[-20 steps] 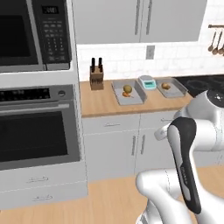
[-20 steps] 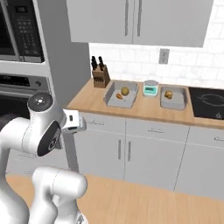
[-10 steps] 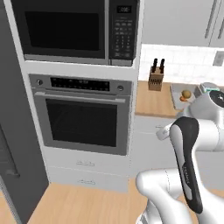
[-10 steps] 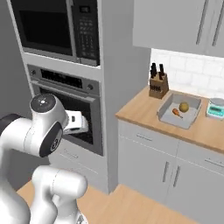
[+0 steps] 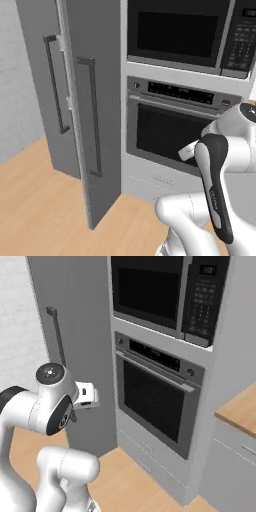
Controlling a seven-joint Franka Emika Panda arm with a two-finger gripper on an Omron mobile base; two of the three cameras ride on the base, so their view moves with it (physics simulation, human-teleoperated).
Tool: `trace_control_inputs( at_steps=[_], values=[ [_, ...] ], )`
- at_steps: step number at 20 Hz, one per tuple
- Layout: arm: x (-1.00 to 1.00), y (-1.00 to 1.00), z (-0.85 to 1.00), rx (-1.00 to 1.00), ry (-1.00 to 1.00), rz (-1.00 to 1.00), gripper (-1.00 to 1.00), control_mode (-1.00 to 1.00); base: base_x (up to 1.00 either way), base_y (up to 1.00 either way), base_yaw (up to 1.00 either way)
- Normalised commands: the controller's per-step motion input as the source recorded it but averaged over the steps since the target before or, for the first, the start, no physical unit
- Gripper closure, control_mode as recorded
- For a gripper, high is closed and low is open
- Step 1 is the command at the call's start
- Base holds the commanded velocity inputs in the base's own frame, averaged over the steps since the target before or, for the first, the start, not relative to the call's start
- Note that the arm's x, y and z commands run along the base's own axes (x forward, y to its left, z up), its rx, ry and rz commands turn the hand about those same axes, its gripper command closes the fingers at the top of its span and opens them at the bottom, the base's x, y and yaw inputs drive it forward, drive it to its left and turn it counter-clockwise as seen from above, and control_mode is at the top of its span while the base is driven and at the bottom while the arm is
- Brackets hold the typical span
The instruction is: Place one potato and one chicken drumstick in each tupperware on the nearby counter, to pack two identical lunches.
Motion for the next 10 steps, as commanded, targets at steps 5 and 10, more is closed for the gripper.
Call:
trace_control_inputs(
  at_steps=[5, 10],
  values=[
    [0.00, 0.00, 0.00, 0.00, 0.00, 0.00, -1.00, 1.00, 0.00, 1.00, 0.32],
    [0.00, 0.00, 0.00, 0.00, 0.00, 0.00, -1.00, 1.00, 0.35, 1.00, 0.05]
  ],
)
